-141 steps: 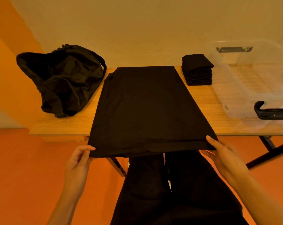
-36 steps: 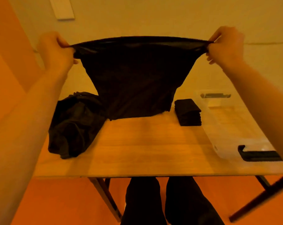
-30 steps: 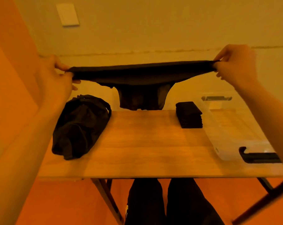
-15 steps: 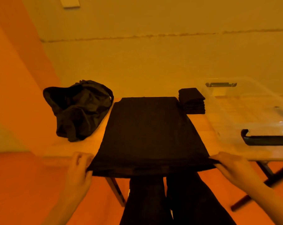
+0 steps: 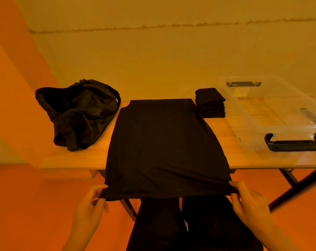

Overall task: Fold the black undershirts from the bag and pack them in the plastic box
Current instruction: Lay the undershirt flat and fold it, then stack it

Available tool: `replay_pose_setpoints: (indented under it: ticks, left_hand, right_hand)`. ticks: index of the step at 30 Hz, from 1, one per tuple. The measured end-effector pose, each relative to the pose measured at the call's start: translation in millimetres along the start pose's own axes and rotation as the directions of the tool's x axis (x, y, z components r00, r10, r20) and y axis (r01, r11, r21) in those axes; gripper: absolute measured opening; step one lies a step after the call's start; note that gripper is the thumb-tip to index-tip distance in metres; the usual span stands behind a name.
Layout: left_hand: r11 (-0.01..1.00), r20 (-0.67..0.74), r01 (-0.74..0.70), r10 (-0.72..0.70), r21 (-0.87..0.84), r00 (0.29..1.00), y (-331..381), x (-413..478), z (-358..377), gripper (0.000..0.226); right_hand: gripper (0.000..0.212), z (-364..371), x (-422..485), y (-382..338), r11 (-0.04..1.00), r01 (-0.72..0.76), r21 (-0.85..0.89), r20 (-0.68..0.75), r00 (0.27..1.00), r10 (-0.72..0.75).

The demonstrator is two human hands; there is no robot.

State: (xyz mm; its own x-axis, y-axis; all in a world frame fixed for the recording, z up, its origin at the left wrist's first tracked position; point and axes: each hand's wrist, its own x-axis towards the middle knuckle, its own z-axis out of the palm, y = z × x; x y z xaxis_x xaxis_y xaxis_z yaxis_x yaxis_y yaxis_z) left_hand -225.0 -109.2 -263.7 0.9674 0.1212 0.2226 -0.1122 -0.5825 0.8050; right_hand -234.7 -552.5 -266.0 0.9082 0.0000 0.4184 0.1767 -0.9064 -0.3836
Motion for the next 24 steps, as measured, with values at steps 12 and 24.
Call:
replay_pose_setpoints:
  ticks: [12, 24]
  left_hand:
    - [0.826, 0.055, -0.232, 0.239, 0.514, 0.97, -19, 7, -48, 0.06]
    - [0.976, 0.06, 0.001, 0.012, -0.217, 0.998, -7, -11, -40, 0.041]
  right_hand:
    - [0.018, -17, -4, -20, 0.983, 0.185, 0.011, 0.119, 0.975, -0.185]
    - [0.034, -33, 0, -36, 0.644, -0.531, 0.551, 0.373, 0.847, 0.379]
